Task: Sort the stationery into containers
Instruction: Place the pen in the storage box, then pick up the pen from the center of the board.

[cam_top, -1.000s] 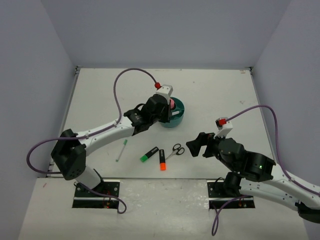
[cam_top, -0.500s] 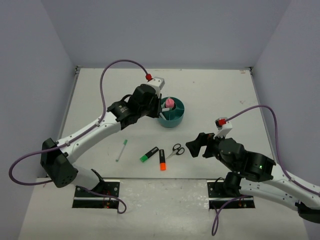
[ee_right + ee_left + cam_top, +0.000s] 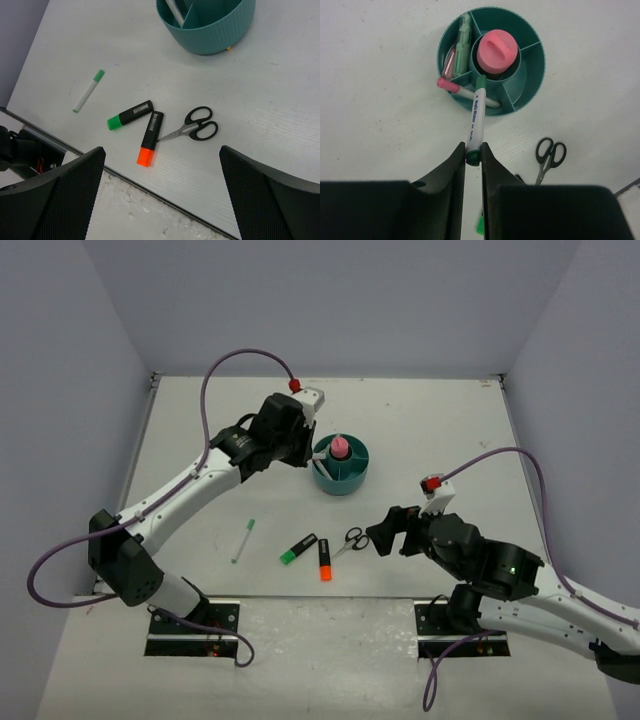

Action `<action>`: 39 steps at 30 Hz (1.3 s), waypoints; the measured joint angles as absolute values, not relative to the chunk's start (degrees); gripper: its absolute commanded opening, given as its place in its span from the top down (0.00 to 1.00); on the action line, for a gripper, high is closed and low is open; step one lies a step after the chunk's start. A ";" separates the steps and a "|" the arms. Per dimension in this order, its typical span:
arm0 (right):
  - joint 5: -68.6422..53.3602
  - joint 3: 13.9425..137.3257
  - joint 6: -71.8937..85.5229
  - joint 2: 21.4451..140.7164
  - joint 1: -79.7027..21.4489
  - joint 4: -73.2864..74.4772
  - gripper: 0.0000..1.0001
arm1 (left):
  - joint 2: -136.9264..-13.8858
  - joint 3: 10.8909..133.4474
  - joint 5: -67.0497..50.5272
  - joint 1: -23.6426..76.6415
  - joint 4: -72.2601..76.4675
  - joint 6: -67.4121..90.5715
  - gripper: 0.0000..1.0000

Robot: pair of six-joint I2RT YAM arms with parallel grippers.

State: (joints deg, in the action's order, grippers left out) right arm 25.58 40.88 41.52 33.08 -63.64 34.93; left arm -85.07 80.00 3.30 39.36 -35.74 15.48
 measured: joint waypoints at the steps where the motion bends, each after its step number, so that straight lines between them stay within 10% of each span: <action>1: 25.41 40.88 41.37 33.27 -63.64 34.90 0.01 | -86.20 80.04 3.04 39.07 -35.83 15.25 1.00; 15: 22.98 40.79 40.40 35.40 -63.64 32.68 0.01 | -94.59 82.76 -1.25 38.07 -37.20 13.65 0.86; 20: 21.03 40.75 39.61 37.73 -63.64 31.46 0.01 | -101.76 88.05 -0.56 37.23 -38.70 13.40 0.37; 26: 18.81 40.29 38.80 39.95 -63.64 30.36 0.01 | -103.70 90.35 5.27 36.48 -39.52 15.36 0.06; 39: 16.60 40.18 38.30 43.67 -63.64 26.49 0.01 | -74.13 79.50 25.23 36.01 -34.92 29.21 0.00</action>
State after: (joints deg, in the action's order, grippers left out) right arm 16.60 40.18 38.30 43.67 -63.64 26.49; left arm -74.13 79.50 25.23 36.01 -34.92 29.21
